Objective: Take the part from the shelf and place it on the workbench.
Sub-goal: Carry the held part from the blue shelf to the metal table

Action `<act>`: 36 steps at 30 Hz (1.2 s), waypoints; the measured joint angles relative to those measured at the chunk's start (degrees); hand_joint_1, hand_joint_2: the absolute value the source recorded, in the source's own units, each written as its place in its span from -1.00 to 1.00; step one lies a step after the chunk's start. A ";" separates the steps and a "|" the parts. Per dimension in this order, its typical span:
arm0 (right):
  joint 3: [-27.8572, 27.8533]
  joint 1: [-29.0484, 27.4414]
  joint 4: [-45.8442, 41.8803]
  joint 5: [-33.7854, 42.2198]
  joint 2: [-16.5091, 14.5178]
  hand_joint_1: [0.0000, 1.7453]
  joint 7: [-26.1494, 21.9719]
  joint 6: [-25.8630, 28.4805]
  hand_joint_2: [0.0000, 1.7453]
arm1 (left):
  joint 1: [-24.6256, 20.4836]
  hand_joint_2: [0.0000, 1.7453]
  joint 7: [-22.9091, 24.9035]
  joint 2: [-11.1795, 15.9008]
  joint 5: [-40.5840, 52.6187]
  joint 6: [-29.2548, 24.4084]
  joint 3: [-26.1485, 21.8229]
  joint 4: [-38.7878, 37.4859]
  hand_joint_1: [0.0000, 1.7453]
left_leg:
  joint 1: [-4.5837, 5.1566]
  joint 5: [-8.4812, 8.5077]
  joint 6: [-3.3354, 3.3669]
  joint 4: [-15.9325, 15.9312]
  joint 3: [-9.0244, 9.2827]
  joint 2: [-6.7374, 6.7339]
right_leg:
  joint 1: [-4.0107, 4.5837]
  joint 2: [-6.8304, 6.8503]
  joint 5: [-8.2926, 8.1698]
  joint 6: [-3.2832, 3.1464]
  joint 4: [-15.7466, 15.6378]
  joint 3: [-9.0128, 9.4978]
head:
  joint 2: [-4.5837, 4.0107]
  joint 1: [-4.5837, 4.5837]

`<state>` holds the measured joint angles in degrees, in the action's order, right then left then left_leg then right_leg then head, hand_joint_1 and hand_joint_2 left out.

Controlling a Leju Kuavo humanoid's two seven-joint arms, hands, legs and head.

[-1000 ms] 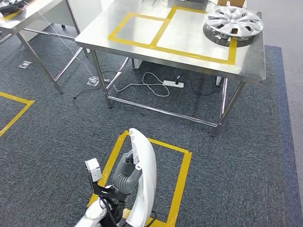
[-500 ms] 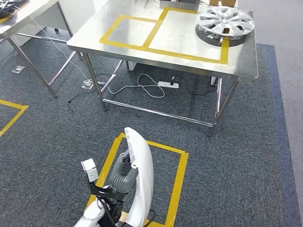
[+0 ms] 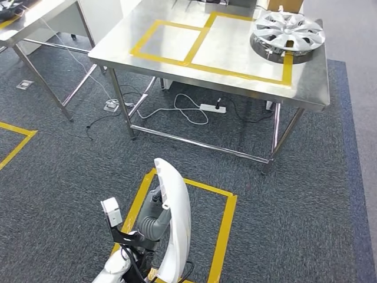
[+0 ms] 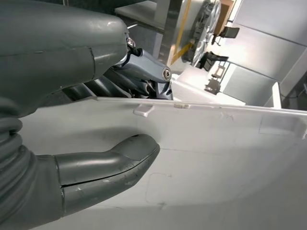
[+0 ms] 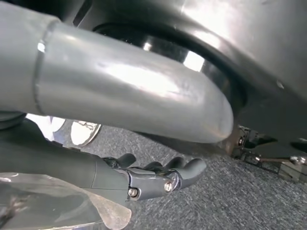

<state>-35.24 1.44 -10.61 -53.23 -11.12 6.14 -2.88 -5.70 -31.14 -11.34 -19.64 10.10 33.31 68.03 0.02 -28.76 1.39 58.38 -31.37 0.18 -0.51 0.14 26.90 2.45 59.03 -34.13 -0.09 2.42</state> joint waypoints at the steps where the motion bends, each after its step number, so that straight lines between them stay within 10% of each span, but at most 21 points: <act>1: -0.03 -0.07 0.00 -0.02 0.01 -1.00 -0.01 0.01 -1.00 | -0.01 1.00 0.00 0.00 0.01 0.01 -0.01 0.01 1.00 | 0.08 -0.08 -0.26 -0.02 -0.03 -0.03 | 0.12 -0.08 0.45 -0.39 -0.35 0.33 | 0.00 -0.09; 5: -0.10 -0.24 -0.02 -0.09 0.02 -1.00 -0.10 0.02 -1.00 | -0.12 1.00 -0.01 -0.01 0.03 0.01 0.00 0.10 1.00 | -0.05 -1.94 -1.46 2.93 -0.93 -0.08 | -0.22 -0.14 1.08 -1.94 -1.07 1.39 | 0.00 -0.49; 8: -0.16 -0.20 -0.02 -0.09 0.02 -1.00 -0.21 0.05 -1.00 | -0.13 1.00 -0.01 0.02 0.02 -0.01 -0.01 0.12 1.00 | -0.29 -5.65 -1.94 13.61 -6.79 -0.08 | -0.24 -0.05 1.91 -2.68 -1.16 2.44 | 0.00 -0.72; 10: -0.26 -0.25 -0.02 -0.08 0.03 -1.00 -0.25 0.14 -1.00 | -0.09 1.00 -0.01 0.04 0.02 -0.02 -0.02 0.12 1.00 | -0.37 -4.78 -1.93 16.26 -9.21 -0.08 | -0.22 -0.19 2.54 -2.69 -1.15 3.27 | 0.00 -0.74; 14: -0.38 -0.37 -0.01 -0.08 0.02 -1.00 -0.40 0.19 -1.00 | -0.07 1.00 -0.01 0.06 0.01 -0.03 -0.02 0.11 1.00 | -0.15 3.36 -0.98 4.48 -5.37 -0.06 | -0.10 -0.54 4.17 -1.95 -1.13 5.03 | 0.00 -0.75; 20: -0.50 -0.09 -0.03 -0.11 0.02 -1.00 -0.51 0.36 -1.00 | 0.02 1.00 -0.04 -0.04 0.00 -0.03 -0.02 0.17 1.00 | -0.21 2.54 0.35 0.32 -3.16 0.07 | -0.15 -0.21 6.13 -0.05 0.36 4.44 | 0.00 -0.58; 24: -0.54 -0.12 -0.03 -0.15 0.02 -1.00 -0.60 0.34 -1.00 | 0.00 1.00 -0.07 -0.07 -0.01 -0.01 -0.02 0.19 1.00 | -0.29 1.52 1.10 -0.04 -1.87 0.03 | -0.19 -0.17 9.59 0.58 13.61 -4.19 | 0.00 -0.41; 26: -0.57 -0.11 -0.02 -0.16 0.02 -1.00 -0.63 0.30 -1.00 | 0.01 1.00 -0.07 -0.07 -0.02 -0.01 -0.02 0.19 1.00 | -0.33 0.71 1.01 -0.03 -0.82 0.13 | -0.22 -0.15 6.43 0.73 13.25 -5.66 | 0.00 -0.39; 29: -0.61 -0.11 0.00 -0.34 0.02 -1.00 -0.54 0.28 -1.00 | 0.00 1.00 -0.06 -0.05 -0.01 0.00 -0.02 0.17 1.00 | -0.30 -0.77 0.36 -0.03 1.02 0.22 | -0.20 -0.02 -0.39 0.54 3.43 -2.21 | 0.00 -0.39; 36: -0.73 -0.40 0.01 -0.95 0.02 -1.00 -0.48 0.28 -1.00 | -0.08 1.00 -0.06 -0.03 0.00 0.03 -0.02 0.19 1.00 | -0.19 -3.62 -1.59 4.00 -0.27 0.05 | -0.36 -0.18 1.20 -2.10 -0.85 1.20 | 0.00 -0.85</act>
<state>-35.97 1.04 -10.60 -54.18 -11.10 5.66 -2.60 -5.78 -31.20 -11.38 -19.64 10.14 33.29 68.22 -0.16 -32.38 -0.20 62.38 -31.63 0.23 -0.88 -0.04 28.10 0.35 58.18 -32.93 -0.09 1.57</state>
